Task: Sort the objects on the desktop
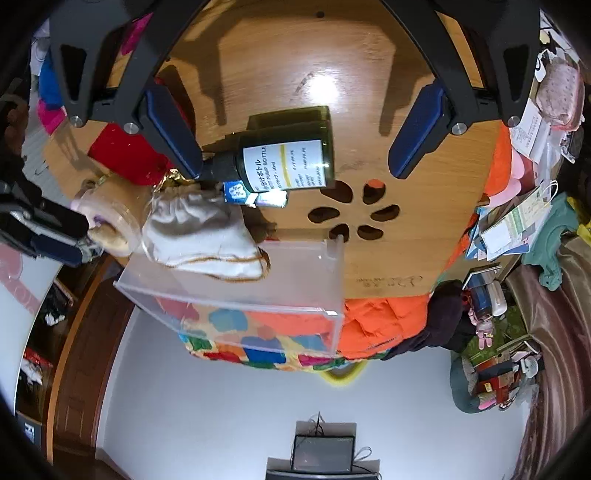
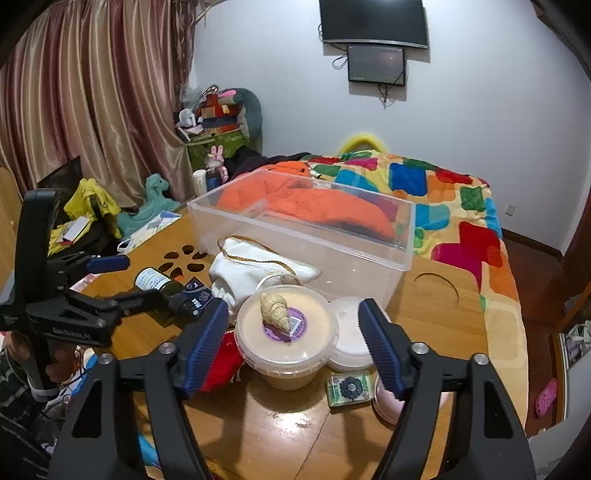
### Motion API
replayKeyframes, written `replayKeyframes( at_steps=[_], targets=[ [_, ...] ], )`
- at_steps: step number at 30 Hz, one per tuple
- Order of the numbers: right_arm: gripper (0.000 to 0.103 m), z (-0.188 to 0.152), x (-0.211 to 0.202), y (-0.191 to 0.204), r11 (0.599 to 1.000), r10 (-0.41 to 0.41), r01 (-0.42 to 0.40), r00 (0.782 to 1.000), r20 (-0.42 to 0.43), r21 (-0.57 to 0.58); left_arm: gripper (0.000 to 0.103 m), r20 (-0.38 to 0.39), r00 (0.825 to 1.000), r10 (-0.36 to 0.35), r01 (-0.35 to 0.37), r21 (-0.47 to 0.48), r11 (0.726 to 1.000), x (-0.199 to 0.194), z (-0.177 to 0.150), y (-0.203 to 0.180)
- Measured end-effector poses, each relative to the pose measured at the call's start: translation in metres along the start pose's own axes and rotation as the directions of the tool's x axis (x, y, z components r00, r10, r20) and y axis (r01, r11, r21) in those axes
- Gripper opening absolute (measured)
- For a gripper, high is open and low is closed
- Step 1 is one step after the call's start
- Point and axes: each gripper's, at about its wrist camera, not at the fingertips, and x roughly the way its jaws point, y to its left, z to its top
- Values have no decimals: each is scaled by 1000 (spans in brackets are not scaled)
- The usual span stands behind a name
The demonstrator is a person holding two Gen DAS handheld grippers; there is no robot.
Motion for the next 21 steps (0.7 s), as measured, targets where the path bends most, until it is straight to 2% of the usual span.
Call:
replayKeyframes(
  at_steps=[4, 6, 12, 13, 15, 21],
  targets=[
    [60, 1, 10, 4, 1000, 9, -9, 1000, -19, -25, 102, -58, 997, -42, 40, -25, 999, 15, -1, 1],
    [54, 0, 13, 7, 999, 11, -12, 1000, -24, -38, 102, -73, 996, -50, 48, -29, 998, 19, -2, 1],
    [42, 1, 18, 9, 998, 44, -46, 999, -31, -47, 102, -55, 998, -39, 39, -7, 999, 20, -4, -7],
    [39, 2, 19, 8, 998, 54, -56, 998, -33, -42, 100, -54, 998, -42, 42, -7, 999, 20, -3, -8],
    [33, 2, 20, 7, 996, 89, -90, 995, -37, -29, 86, -59, 997, -48, 48, -2, 999, 21, -4, -9],
    [27, 2, 20, 11, 994, 102, -103, 994, -38, -37, 86, -51, 998, -41, 41, 3, 999, 22, -4, -9]
  ],
)
